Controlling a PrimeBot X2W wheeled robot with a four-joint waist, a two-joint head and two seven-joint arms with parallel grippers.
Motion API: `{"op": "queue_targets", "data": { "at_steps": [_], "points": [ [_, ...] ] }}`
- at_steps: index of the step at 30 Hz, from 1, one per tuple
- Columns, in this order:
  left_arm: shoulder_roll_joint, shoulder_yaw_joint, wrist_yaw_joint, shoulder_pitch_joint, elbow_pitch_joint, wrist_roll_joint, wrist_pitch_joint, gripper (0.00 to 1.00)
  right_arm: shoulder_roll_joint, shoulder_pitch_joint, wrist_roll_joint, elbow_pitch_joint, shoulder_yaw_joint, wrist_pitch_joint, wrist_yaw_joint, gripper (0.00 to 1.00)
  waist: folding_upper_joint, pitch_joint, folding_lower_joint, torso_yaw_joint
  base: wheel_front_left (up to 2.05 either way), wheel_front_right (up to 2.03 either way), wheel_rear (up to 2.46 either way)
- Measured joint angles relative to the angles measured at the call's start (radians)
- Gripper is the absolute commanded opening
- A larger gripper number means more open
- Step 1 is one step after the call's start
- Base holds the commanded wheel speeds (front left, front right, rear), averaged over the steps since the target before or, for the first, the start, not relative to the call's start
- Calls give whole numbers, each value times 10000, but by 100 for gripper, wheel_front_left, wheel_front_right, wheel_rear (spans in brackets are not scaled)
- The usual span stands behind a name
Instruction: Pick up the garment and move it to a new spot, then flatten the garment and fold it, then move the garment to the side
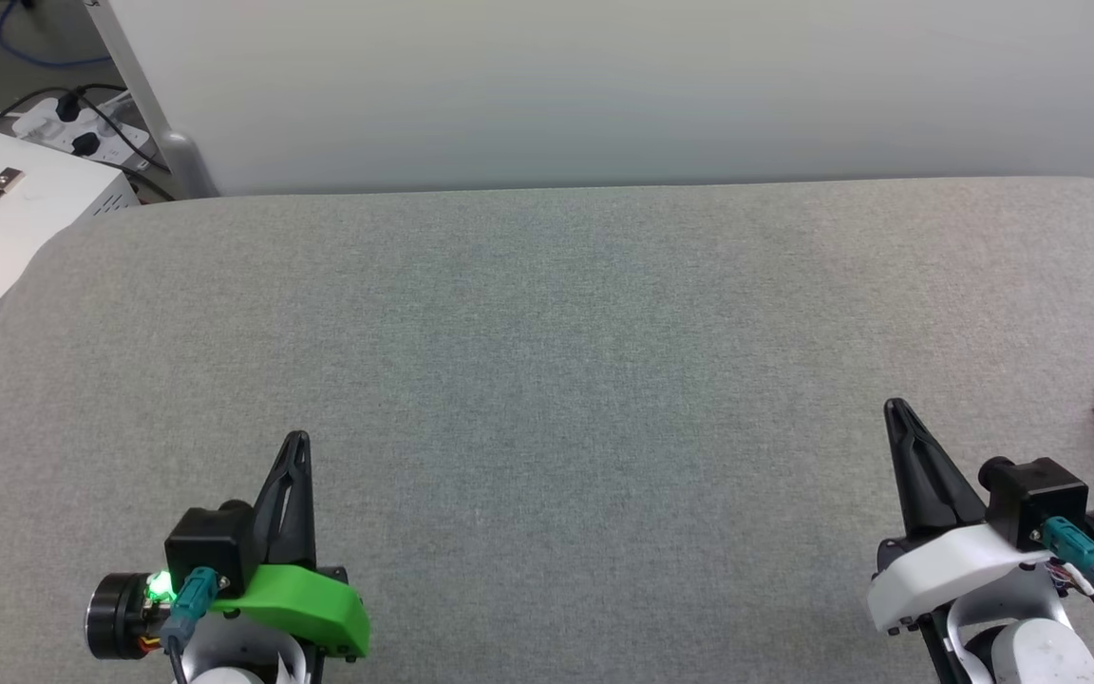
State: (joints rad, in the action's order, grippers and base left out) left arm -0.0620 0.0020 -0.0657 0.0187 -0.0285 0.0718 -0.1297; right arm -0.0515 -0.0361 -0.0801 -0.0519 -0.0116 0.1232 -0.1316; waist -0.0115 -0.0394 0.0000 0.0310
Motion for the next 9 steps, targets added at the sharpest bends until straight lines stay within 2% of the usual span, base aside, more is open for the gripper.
{"op": "queue_targets", "data": {
  "at_steps": [9],
  "points": [
    [8,-4,98,-3,44,-144,222,0,2,83,150,92,15,-198,0,0,0,69,0,-55,0,0,0]
  ]
}}
